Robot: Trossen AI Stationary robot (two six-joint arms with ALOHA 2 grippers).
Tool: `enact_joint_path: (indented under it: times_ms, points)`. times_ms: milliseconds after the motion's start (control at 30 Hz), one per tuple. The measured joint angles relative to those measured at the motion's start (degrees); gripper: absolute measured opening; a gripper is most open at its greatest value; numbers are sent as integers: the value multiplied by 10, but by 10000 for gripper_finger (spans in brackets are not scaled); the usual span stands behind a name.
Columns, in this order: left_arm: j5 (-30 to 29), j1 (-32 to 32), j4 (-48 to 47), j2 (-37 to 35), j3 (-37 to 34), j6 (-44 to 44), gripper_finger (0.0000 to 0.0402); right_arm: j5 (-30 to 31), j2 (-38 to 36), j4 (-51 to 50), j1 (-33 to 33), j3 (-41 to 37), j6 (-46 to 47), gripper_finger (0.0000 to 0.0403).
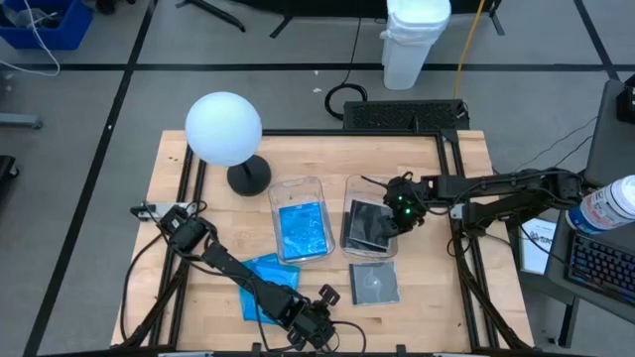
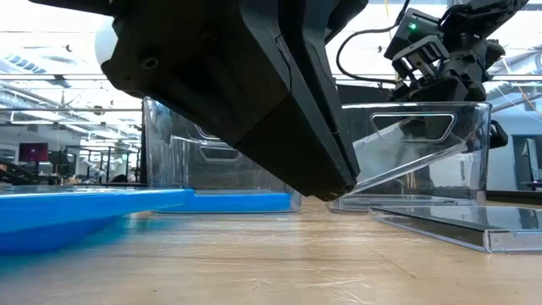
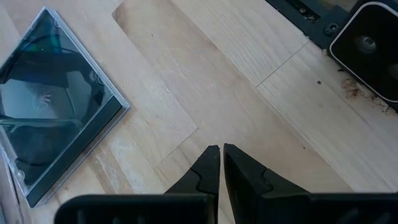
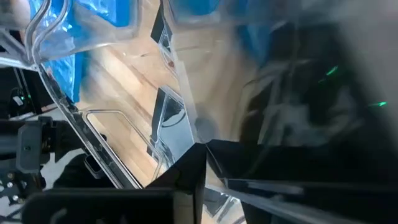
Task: Pick & place jewel cases by type
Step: Put the black CD case into the right transparent bin
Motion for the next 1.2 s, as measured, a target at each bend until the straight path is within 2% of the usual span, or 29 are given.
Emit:
enact_joint_path:
  times_ms: [200,533,733,933,1200]
  points:
    - [0,0,0,0,0,-1,31,-2,0,-1,0,0,-34,108]
    - [0,1,10,0,0,3,31,-13,-8,-13,-8,-1,-20,158]
    - [1,2,14,0,0,19,31,13,-11,-45,-3,38,-33,162]
    - [1,10,16,0,0,24,31,65,-11,-102,9,91,-78,162]
    - [20,13,16,0,0,20,31,88,-11,-185,15,95,-94,162]
